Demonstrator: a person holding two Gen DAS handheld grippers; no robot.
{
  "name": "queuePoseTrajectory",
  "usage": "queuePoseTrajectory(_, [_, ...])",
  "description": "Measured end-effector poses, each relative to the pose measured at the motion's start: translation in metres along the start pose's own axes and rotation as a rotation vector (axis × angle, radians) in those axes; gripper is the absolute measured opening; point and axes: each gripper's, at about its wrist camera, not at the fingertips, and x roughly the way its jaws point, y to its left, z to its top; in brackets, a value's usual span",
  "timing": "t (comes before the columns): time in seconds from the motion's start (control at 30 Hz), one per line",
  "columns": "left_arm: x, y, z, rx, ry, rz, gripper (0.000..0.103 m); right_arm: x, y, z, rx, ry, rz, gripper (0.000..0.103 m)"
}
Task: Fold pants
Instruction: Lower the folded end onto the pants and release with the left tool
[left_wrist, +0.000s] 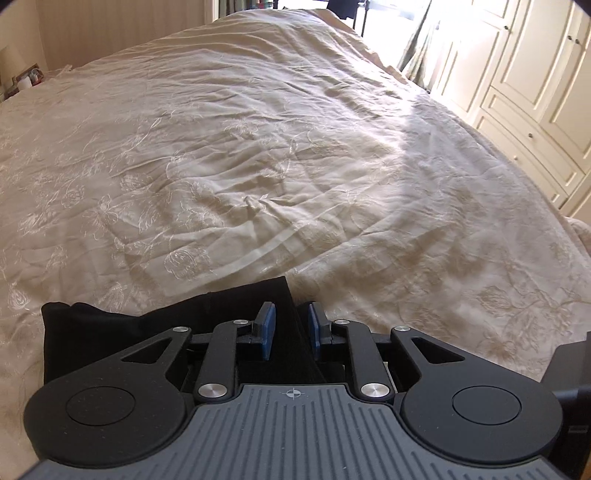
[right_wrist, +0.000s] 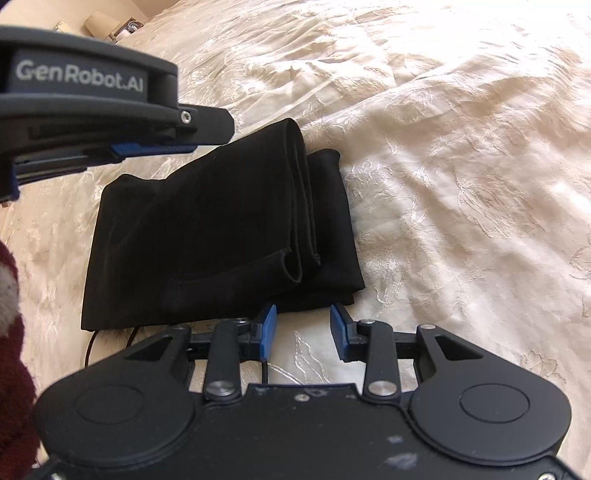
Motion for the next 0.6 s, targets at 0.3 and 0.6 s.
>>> queuePoseTrajectory(0.3, [0.0,0.105,-0.031,-0.123,0.102,0.234,0.019,-0.02,0.004,0.006,-0.008,-0.197,-0.064,0.036])
queuePoseTrajectory(0.6, [0.021,0.182,-0.068,-0.273,0.287,0.318,0.019,0.016,0.025,0.042,-0.051,-0.163,-0.065,0.037])
